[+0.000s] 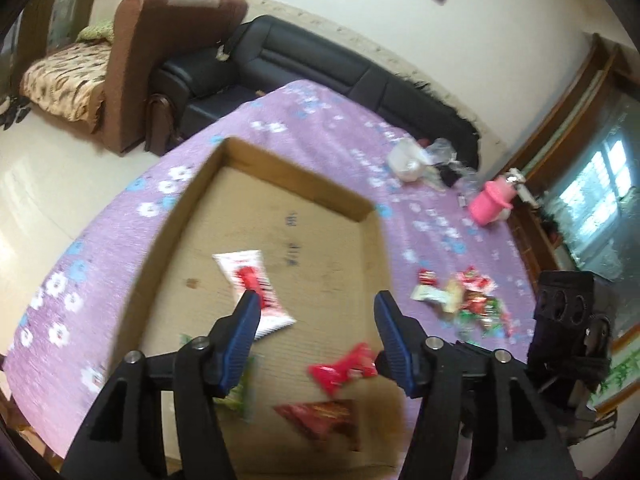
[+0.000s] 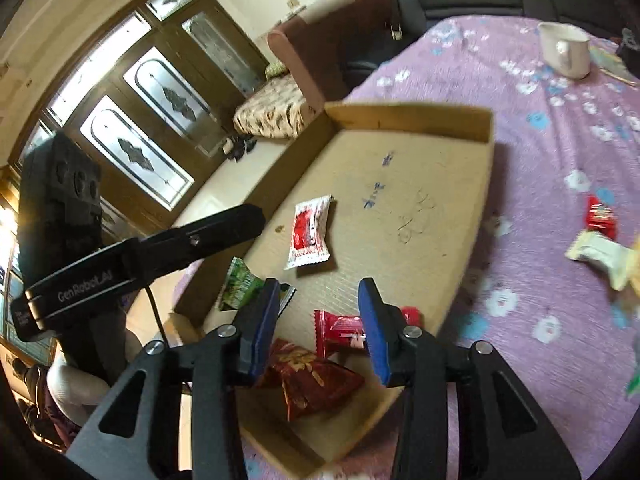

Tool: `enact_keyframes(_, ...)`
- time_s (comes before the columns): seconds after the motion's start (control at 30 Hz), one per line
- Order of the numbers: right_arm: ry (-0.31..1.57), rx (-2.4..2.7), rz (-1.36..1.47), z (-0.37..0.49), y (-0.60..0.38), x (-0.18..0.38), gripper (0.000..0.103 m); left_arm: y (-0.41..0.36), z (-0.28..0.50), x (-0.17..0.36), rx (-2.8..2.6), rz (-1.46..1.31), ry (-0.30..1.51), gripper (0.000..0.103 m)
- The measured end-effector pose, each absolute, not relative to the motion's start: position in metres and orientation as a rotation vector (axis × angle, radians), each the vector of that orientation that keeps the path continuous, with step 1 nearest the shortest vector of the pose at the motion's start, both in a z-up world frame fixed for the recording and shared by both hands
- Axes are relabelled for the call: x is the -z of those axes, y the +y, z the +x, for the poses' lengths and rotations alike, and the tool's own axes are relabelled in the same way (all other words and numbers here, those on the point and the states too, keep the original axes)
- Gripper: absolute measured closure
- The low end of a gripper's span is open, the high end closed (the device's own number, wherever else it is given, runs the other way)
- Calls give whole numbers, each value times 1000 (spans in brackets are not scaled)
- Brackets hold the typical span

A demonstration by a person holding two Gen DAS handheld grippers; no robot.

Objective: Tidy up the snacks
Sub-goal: 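Carry both packets into the cardboard tray and release them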

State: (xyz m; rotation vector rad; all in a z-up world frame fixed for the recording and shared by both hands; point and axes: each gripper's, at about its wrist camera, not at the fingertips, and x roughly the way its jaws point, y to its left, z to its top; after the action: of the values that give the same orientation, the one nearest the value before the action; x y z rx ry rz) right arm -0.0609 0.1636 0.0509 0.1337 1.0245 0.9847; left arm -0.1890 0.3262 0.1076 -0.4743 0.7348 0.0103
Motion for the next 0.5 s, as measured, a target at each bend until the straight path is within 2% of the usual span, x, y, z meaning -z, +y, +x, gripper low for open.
enact_keyframes(0.13,955,-953,201,-62,118,-66,60,293,-192,-119,84,-464,713,42)
enact_keyframes(0.23,880,-837,227,-58,47,-75,57,270,-191,-123,139,-441,713,38)
enact_keyframes(0.27,880,-837,227,-58,47,-75,54,261,-188,-123,164,-432,721,38)
enact_keyframes(0.37,899,-667,202,-38,-8,-63,54,239,-179,-117,204,-410,749,37)
enact_keyframes(0.5,932,-595,176,-27,-30,-46,54,220,-167,-105,211,-392,793,37)
